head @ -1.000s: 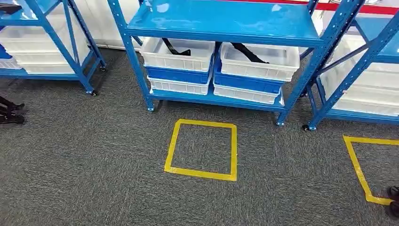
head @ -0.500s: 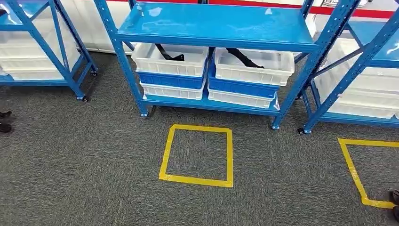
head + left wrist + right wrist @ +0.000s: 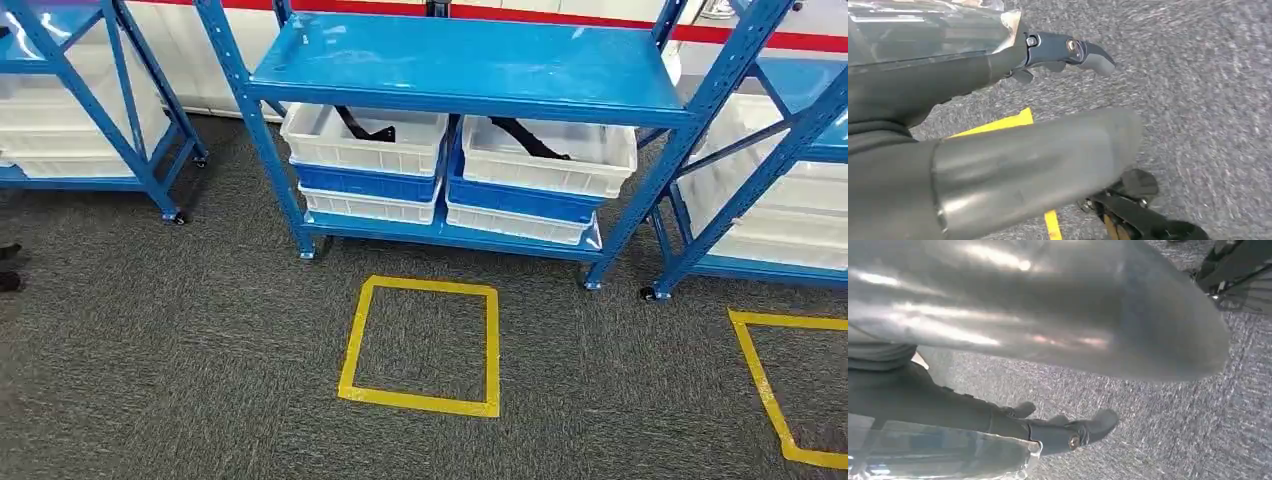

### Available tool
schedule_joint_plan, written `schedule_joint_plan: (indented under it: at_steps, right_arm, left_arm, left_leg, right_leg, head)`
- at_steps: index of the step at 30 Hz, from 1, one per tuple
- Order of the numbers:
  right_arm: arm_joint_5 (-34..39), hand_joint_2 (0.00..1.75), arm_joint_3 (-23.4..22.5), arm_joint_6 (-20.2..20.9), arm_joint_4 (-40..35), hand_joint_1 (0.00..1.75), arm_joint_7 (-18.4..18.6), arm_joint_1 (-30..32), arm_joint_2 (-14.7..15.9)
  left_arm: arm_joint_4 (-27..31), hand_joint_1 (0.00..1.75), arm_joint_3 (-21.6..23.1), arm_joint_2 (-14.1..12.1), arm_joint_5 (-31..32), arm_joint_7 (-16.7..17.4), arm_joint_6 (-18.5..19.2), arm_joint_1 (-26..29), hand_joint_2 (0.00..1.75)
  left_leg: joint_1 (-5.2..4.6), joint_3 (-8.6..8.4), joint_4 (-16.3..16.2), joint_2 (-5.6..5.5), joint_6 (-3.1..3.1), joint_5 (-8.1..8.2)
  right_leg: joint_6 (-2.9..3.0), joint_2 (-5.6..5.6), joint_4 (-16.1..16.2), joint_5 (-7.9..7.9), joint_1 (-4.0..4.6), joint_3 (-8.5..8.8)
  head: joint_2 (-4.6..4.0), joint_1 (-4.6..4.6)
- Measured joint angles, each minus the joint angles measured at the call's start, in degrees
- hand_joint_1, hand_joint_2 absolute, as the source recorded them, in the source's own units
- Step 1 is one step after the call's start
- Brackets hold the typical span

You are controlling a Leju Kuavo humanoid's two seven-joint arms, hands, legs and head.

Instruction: Take the parts from the cabinet and place them on the table.

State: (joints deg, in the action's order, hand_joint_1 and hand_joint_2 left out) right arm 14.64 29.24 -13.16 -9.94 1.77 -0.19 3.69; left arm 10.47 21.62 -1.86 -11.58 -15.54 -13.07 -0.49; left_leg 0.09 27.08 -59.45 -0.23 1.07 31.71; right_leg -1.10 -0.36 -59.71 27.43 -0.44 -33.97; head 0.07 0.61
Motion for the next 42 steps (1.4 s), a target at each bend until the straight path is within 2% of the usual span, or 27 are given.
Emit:
schedule_joint_plan:
  at_steps: [1,3,5,6,8,9,11,12,13,15,18,19,20,22,23,24,26,27,28,30,32,34,35,38,39,40,42]
  right_arm:
    - [0.0,0.0,0.0,0.0,0.0,0.0,0.0,0.0,0.02]
    - [-0.09,0.0,0.07,0.0,0.0,0.0,0.02,-0.03,0.0]
    - [-0.15,0.0,0.15,-0.02,0.0,0.0,0.02,-0.16,0.09]
    - [-0.2,0.0,0.17,-0.02,-0.02,0.0,0.02,-0.15,0.11]
    - [-0.24,0.0,0.24,-0.02,0.0,0.0,0.02,-0.01,0.11]
    - [-0.24,0.0,0.26,-0.02,0.0,0.0,0.04,0.04,0.04]
    - [-0.24,0.0,0.28,-0.02,-0.02,0.0,0.13,-0.05,-0.07]
    - [-0.24,0.0,0.28,-0.02,0.0,0.0,0.15,-0.12,-0.04]
    - [-0.22,0.0,0.28,-0.02,0.0,0.0,0.2,-0.22,-0.02]
    - [-0.22,0.0,0.28,-0.02,-0.04,0.0,0.28,-0.42,-0.04]
    - [-0.24,0.0,0.28,-0.02,-0.04,0.0,0.39,-0.37,0.0]
    - [-0.24,0.0,0.28,-0.02,-0.04,0.0,0.37,-0.4,-0.04]
    - [-0.24,0.0,0.28,-0.02,-0.04,0.0,0.37,-0.42,-0.07]
    - [-0.24,0.0,0.28,0.0,-0.04,0.0,0.39,-0.62,-0.04]
    - [-0.24,0.0,0.28,0.0,-0.04,0.0,0.37,-0.51,-0.04]
    - [-0.24,0.0,0.31,0.0,-0.04,0.0,0.39,-0.45,-0.02]
    - [-0.24,0.0,0.3,0.0,-0.04,0.0,0.44,-0.09,0.0]
    - [-0.24,0.0,0.31,0.0,-0.04,0.0,0.44,0.0,0.07]
    - [-0.24,0.0,0.28,0.07,0.0,0.0,0.44,0.26,0.15]
    - [-0.31,0.0,0.33,0.24,0.0,0.0,0.42,-0.1,0.22]
    - [-0.44,0.0,0.33,0.24,-0.02,0.0,0.42,-0.07,0.33]
    - [-0.44,0.0,0.33,0.22,-0.07,0.0,0.42,-0.13,0.33]
    - [-0.44,0.0,0.35,0.22,-0.09,0.0,0.42,-0.22,0.46]
    - [-0.44,0.0,0.37,0.22,-0.09,0.0,0.44,-0.32,0.46]
    - [-0.44,0.0,0.39,0.22,-0.09,0.0,0.44,-0.21,0.44]
    - [-0.44,0.0,0.42,0.22,-0.09,0.0,0.48,-0.02,0.42]
    - [-0.31,0.0,0.48,0.22,-0.09,0.0,0.46,0.01,0.31]
  left_arm:
    - [0.0,0.0,0.0,0.0,-0.04,0.02,-0.07,-0.14,0.0]
    - [0.02,0.0,0.02,0.02,-0.15,0.0,-0.07,-0.42,0.0]
    - [0.04,0.0,0.02,0.02,-0.33,0.0,-0.07,-0.48,0.0]
    - [0.04,0.0,0.02,0.0,-0.35,0.0,-0.07,-0.4,0.0]
    - [0.04,0.0,0.02,0.0,-0.39,0.02,-0.07,-0.18,0.0]
    - [0.04,0.0,0.02,-0.02,-0.42,0.02,-0.07,-0.15,0.0]
    - [0.04,0.0,0.02,-0.07,-0.42,0.02,-0.07,-0.12,0.0]
    - [0.0,0.0,0.0,-0.07,-0.44,0.09,-0.04,-0.04,0.0]
    - [0.0,0.0,0.02,-0.04,-0.44,0.15,0.0,-0.16,0.0]
    - [0.02,0.0,0.02,-0.02,-0.44,0.15,0.04,-0.13,0.0]
    - [0.04,0.0,0.02,0.0,-0.5,0.17,0.04,0.13,0.0]
    - [0.04,0.0,0.0,-0.02,-0.5,0.18,0.04,0.08,0.0]
    - [0.04,0.0,0.0,-0.07,-0.5,0.17,0.04,0.05,0.0]
    - [0.04,0.0,0.0,-0.09,-0.5,0.17,0.04,0.0,0.0]
    - [0.04,0.0,0.0,-0.07,-0.5,0.17,0.04,0.01,0.0]
    - [0.04,0.0,0.0,-0.02,-0.5,0.17,0.04,0.11,0.0]
    - [0.04,0.0,0.0,0.02,-0.5,0.17,0.04,0.27,0.0]
    - [0.04,0.0,0.0,0.02,-0.5,0.17,0.04,0.27,0.0]
    - [-0.02,0.0,0.0,0.11,-0.5,0.17,0.07,0.34,0.0]
    - [0.0,0.0,0.0,0.09,-0.5,0.15,0.15,0.17,0.0]
    - [0.02,0.0,0.0,0.2,-0.5,0.13,0.24,0.15,0.0]
    - [0.07,0.0,0.02,0.26,-0.5,0.11,0.26,-0.1,0.0]
    - [0.07,0.0,0.02,0.31,-0.48,0.11,0.26,-0.35,0.0]
    - [0.07,0.0,0.02,0.24,-0.5,0.13,0.26,-0.32,0.0]
    - [0.07,0.0,0.02,0.24,-0.5,0.13,0.26,-0.13,0.0]
    - [0.07,0.0,0.02,0.24,-0.48,0.13,0.26,-0.04,0.0]
    - [0.07,0.0,0.02,0.13,-0.48,0.13,0.26,0.07,0.0]
  left_leg:
    - [0.11,-0.08,-0.33,0.07,-0.12,0.12]
    - [0.23,2.4,-4.89,0.13,-0.56,0.75]
    - [0.52,7.8,-12.84,0.08,-1.3,4.05]
    - [0.56,10.37,-15.79,0.08,-1.55,5.64]
    - [0.68,12.68,-15.43,0.09,-1.69,5.33]
    - [0.72,12.32,-12.79,0.12,-1.62,3.36]
    - [0.74,9.82,-3.98,0.19,-1.41,-3.34]
    - [0.59,9.38,-1.85,0.43,-1.06,-5.7]
    - [0.3,9.27,-2.18,0.48,-0.44,-2.41]
    - [0.08,8.89,-1.25,0.11,0.7,-3.57]
    - [0.41,6.78,-0.73,0.09,1.62,-4.05]
    - [0.41,6.08,-0.65,0.24,1.88,-3.86]
    - [0.37,5.83,-0.58,0.18,2.18,-3.46]
    - [0.18,5.28,-0.54,0.13,2.42,-2.66]
    - [0.07,4.77,-0.54,0.0,2.52,-2.14]
    - [-0.03,3.96,-0.54,-0.24,2.5,-1.5]
    - [-0.12,2.39,-0.53,-0.47,2.38,-0.34]
    - [-0.16,1.6,-0.51,-0.53,2.26,0.27]
    - [-0.07,1.45,-0.4,-0.54,2.05,0.86]
    - [-0.29,0.74,-0.24,-0.56,1.12,2.02]
    - [-0.24,-0.94,-0.85,-0.34,0.51,1.49]
    - [-0.17,-0.19,-3.51,-0.2,0.09,1.83]
    - [0.05,1.84,-6.76,-0.17,-0.28,2.51]
    - [0.6,9.94,-16.28,-0.16,-1.39,7.51]
    - [0.69,11.42,-16.52,-0.13,-1.61,7.31]
    - [0.79,11.84,-14.68,-0.03,-1.81,5.7]
    - [1.03,10.7,-7.48,0.1,-1.81,-0.04]
  right_leg:
    - [0.32,0.23,0.04,0.16,-0.28,1.09]
    - [1.01,0.17,0.53,0.64,-0.63,2.37]
    - [1.72,0.18,0.53,1.25,-0.63,2.95]
    - [1.63,0.3,0.52,1.67,-0.62,3.33]
    - [1.45,0.51,0.52,2.63,-0.72,4.45]
    - [1.3,0.54,0.53,3.16,-0.79,4.77]
    - [0.84,0.45,0.58,4.37,-0.99,6.1]
    - [0.46,0.5,0.48,4.89,-0.78,6.78]
    - [-0.05,0.72,0.77,5.32,-0.51,6.93]
    - [-1.21,0.63,0.47,4.82,-0.45,8.18]
    - [-1.81,0.53,-0.34,5.33,-0.6,8.24]
    - [-1.76,0.52,-2.94,5.41,-0.56,7.04]
    - [-1.53,0.52,-7.25,5.98,-0.56,4.25]
    - [-0.92,0.51,-13.78,8.91,-0.44,-0.81]
    - [-0.72,0.51,-15.78,10.45,-0.44,-2.94]
    - [-0.88,0.51,-15.19,10.5,-0.43,-4.04]
    - [-1.83,0.51,-8.56,6.85,-0.27,-3.05]
    - [-2.43,0.5,-3.91,3.71,-0.19,-2.01]
    - [-2.35,0.46,-1.7,-0.65,0.09,-1.05]
    - [-0.55,0.05,-1.21,0.63,0.61,-0.69]
    - [0.39,0.33,-0.46,0.75,0.33,0.34]
    - [1.15,0.41,0.05,1.3,-0.34,2.55]
    - [1.69,0.41,0.08,1.68,-0.4,2.9]
    - [1.84,0.56,0.08,3.14,-0.41,3.94]
    - [1.64,0.76,0.08,3.69,-0.47,4.6]
    - [1.4,0.84,0.08,4.36,-0.64,5.46]
    - [0.87,0.87,0.08,5.69,-0.99,7.24]
  head:
    - [0.0,-0.04]
    - [0.0,-0.22]
    - [0.0,-0.35]
    - [0.0,-0.35]
    - [0.0,-0.39]
    - [0.0,-0.37]
    - [0.0,-0.35]
    - [0.0,-0.44]
    - [0.0,-0.42]
    - [0.0,-0.46]
    - [0.02,-0.46]
    - [0.0,-0.09]
    - [0.0,-0.02]
    - [0.0,-0.03]
    - [0.0,-0.07]
    - [0.0,-0.04]
    - [0.0,-0.02]
    - [0.0,-0.02]
    - [0.0,0.02]
    - [0.0,-0.11]
    - [0.0,-0.02]
    - [0.0,-0.29]
    - [0.0,-0.88]
    - [0.0,-0.81]
    - [0.0,-0.77]
    - [0.0,-0.81]
    - [0.0,-0.81]
